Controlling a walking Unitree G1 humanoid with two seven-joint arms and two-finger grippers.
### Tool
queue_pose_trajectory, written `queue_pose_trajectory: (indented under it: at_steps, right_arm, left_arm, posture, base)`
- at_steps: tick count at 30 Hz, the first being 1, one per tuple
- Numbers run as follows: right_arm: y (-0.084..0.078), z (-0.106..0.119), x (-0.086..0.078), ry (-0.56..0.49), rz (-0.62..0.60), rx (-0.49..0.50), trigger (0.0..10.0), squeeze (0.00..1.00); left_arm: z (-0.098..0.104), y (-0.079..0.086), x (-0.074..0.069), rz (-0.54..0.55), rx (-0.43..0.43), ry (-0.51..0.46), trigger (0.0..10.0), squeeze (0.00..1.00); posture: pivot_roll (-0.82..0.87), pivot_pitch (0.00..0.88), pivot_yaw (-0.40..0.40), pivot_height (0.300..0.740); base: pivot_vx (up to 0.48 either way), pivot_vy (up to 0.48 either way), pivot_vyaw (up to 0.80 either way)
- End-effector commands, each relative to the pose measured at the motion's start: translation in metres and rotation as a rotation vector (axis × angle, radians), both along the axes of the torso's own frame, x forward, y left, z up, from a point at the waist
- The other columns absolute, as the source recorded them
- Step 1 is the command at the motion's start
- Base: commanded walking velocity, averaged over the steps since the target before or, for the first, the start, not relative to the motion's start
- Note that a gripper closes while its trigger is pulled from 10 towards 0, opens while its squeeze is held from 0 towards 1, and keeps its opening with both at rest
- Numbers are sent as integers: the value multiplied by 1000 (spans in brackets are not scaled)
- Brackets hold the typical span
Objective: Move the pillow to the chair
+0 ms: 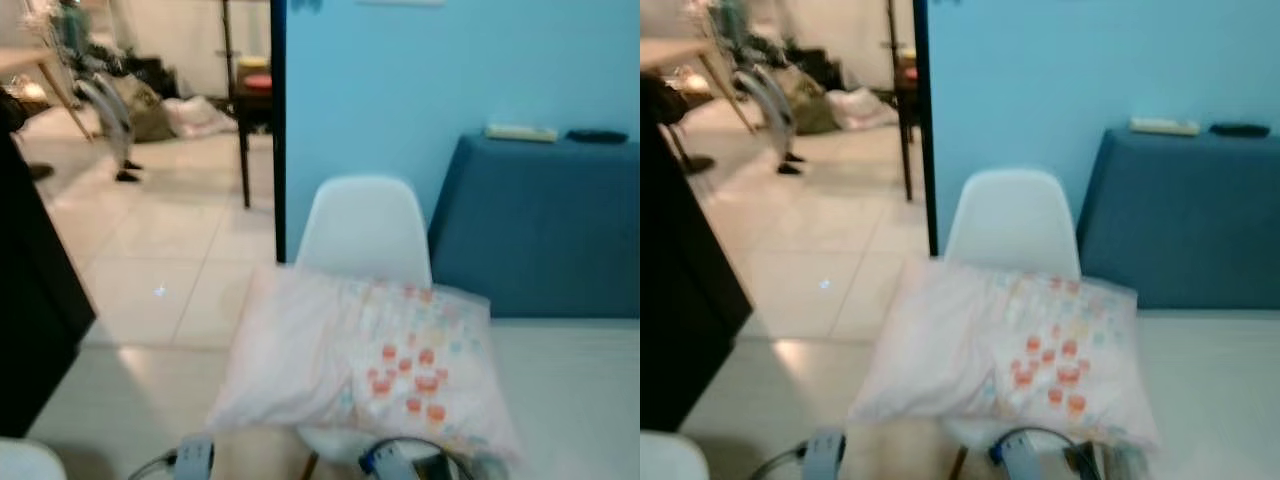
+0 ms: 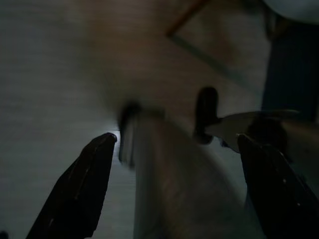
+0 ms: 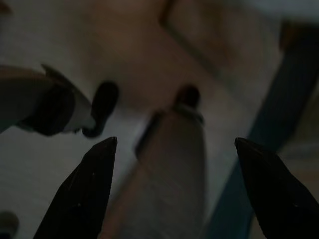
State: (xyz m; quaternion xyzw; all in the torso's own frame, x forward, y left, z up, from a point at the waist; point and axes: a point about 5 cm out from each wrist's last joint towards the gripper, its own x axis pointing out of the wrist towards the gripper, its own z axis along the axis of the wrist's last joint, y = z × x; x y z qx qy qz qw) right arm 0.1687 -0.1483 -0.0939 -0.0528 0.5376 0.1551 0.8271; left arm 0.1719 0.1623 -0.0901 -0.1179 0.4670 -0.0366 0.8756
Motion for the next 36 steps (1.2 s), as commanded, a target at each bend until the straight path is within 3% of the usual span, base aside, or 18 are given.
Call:
queue_pose_trajectory:
  at_steps: [1,5,10,24,31,36]
  right_arm:
    - [-1,-3,-8,26,1,7,10000,0]
    - [-13,-4,-11,35,-4,-16,10000,0]
    - [-13,-6,-16,43,-1,-26,10000,0]
    - [-7,-6,-14,37,-7,-45,10000,0]
    - [-33,-8,-25,52,-15,-105,10000,0]
    - [-42,-8,-29,59,-18,-130,10000,0]
  left_arm:
    - [3,2,6,-18,14,-26,10000,0]
    - [3,3,5,-16,17,-22,10000,0]
    - [3,4,4,-11,21,-24,10000,0]
    - [2,5,2,-16,23,-17,10000,0]
    - [3,2,4,-61,34,-33,10000,0]
    - [2,1,3,-70,38,-35,10000,0]
  posture:
    - [152,0,-85,740]
    - [155,0,-86,740]
    - [155,0,-87,740]
    - [147,0,-76,740]
    - [142,0,-70,740]
    - [141,0,-73,740]
  base:
    - [-480,0,0]
    - [-442,0,0]
    - [-303,0,0]
    - [0,0,-749]
    - [0,0,-738]
    - [0,0,-735]
